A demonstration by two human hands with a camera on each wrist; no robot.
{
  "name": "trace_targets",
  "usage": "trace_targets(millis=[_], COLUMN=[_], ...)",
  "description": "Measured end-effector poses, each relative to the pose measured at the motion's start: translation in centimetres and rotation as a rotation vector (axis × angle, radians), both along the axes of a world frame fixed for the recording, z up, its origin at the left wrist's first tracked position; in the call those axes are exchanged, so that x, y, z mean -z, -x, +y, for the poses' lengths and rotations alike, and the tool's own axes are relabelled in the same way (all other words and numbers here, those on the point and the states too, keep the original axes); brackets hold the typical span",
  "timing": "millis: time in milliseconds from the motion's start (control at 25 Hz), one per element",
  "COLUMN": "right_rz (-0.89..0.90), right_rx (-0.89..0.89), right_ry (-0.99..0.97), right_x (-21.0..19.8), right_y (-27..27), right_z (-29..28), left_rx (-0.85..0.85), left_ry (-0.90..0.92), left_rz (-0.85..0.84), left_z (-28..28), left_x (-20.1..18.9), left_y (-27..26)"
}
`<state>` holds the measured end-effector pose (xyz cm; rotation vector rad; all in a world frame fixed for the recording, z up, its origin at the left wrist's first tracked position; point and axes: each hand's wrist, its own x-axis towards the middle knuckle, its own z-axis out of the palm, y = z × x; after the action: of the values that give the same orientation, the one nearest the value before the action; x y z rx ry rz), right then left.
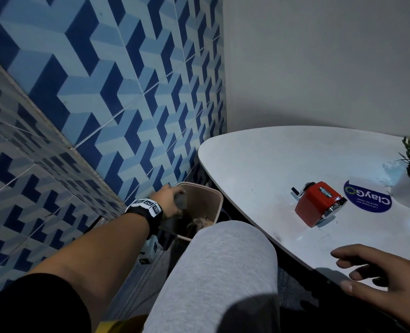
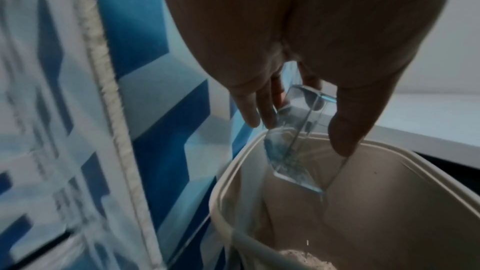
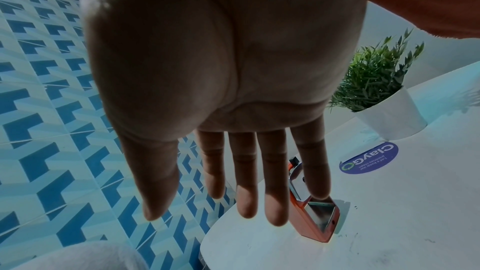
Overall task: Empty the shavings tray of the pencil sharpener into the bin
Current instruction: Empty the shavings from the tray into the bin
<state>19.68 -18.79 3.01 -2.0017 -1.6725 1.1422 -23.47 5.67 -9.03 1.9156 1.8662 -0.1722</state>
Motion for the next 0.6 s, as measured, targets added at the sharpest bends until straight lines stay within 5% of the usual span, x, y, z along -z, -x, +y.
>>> trace_targets(millis=[280, 600], right_rz=[0.015, -0.052], right_rx=[-0.017, -0.023], right_ry=[0.034, 0.039], right_x=[-0.7, -0.7], right_y=[0.1, -0.8], right_z=[-0.2, 0.2], left_rx=[0.388, 0.388], left_ry=[-0.086, -0.128], left_rz=[0.215, 0.294], left_z=[-0.2, -0.1], left_x=[-1.8, -1.9], left_y=[-2.6, -3.3])
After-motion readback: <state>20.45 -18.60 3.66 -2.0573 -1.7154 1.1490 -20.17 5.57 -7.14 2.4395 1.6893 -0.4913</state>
